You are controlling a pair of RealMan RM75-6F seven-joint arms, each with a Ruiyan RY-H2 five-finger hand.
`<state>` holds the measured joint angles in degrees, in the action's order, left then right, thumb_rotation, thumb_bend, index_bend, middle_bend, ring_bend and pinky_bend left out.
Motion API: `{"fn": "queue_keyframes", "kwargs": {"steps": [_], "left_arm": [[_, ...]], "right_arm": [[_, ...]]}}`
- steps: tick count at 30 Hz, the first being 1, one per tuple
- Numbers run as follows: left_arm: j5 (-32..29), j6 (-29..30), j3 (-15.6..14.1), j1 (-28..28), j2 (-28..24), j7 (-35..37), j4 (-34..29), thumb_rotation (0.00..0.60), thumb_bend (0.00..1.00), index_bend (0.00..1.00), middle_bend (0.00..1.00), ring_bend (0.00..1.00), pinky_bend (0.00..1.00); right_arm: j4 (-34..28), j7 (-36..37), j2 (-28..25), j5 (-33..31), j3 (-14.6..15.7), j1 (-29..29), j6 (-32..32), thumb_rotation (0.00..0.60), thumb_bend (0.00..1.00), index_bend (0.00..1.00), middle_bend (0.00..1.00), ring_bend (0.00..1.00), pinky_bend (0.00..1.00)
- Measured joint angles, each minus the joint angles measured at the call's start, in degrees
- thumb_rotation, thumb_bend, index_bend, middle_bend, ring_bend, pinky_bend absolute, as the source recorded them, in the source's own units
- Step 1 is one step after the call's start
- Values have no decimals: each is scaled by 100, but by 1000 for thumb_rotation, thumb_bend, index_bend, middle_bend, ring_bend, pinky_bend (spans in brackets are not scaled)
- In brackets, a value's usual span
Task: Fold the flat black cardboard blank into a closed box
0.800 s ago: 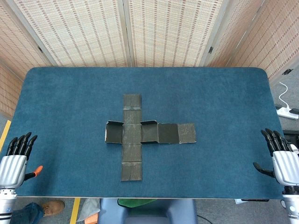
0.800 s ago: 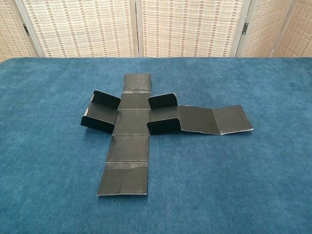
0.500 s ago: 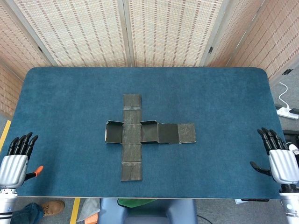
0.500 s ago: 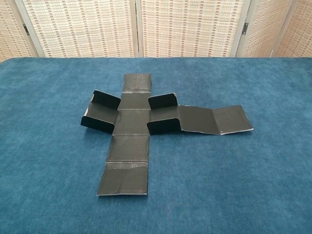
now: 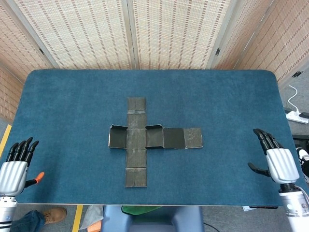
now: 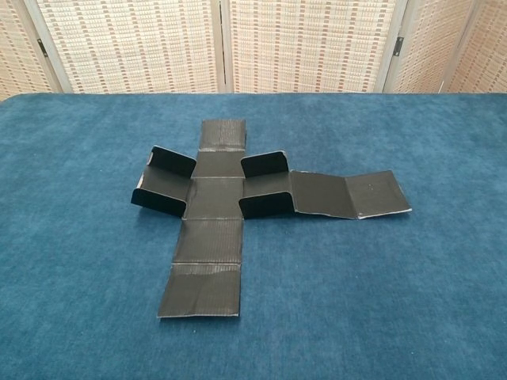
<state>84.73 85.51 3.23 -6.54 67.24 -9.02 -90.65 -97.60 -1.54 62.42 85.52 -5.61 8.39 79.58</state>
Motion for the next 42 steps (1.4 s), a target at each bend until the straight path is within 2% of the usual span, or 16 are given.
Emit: {"fn": "queue_keyframes", "kwargs": {"steps": [2, 5, 8, 15, 21, 27, 33, 42], "left_arm": [[13, 4, -13, 9, 10, 37, 39, 600, 194, 0, 0, 0, 36], [40, -8, -25, 4, 27, 77, 90, 600, 194, 0, 0, 0, 36], [84, -15, -35, -10, 44, 113, 122, 600, 193, 0, 0, 0, 36], [135, -29, -68, -16, 64, 194, 223, 600, 193, 0, 0, 0, 36], [132, -73, -97, -10, 88, 278, 328, 600, 194, 0, 0, 0, 36], [119, -131, -115, -19, 125, 357, 427, 600, 194, 0, 0, 0, 36], [106, -210, -111, -57, 158, 411, 511, 600, 193, 0, 0, 0, 36], [32, -335, -106, -97, 206, 491, 629, 600, 194, 0, 0, 0, 36]], "right_arm": [[-117, -125, -1, -87, -57, 142, -218, 600, 108, 0, 110, 454, 773], [-330, -338, 3, -352, -172, 431, -694, 600, 107, 0, 97, 606, 913], [-504, -543, 62, -813, -339, 823, -1286, 600, 108, 0, 79, 676, 961], [-515, -1277, 653, -2460, -669, 1942, -2506, 600, 108, 0, 40, 694, 981], [-272, -2022, 1317, -3996, -793, 2842, -2942, 600, 144, 0, 10, 695, 982], [154, -2764, 1949, -5396, -808, 3738, -3036, 600, 167, 0, 0, 695, 982], [747, -3255, 2556, -6446, -780, 4446, -3017, 600, 169, 0, 0, 695, 982], [1543, -3586, 3158, -7299, -729, 5018, -3001, 600, 170, 0, 0, 695, 982]]}}
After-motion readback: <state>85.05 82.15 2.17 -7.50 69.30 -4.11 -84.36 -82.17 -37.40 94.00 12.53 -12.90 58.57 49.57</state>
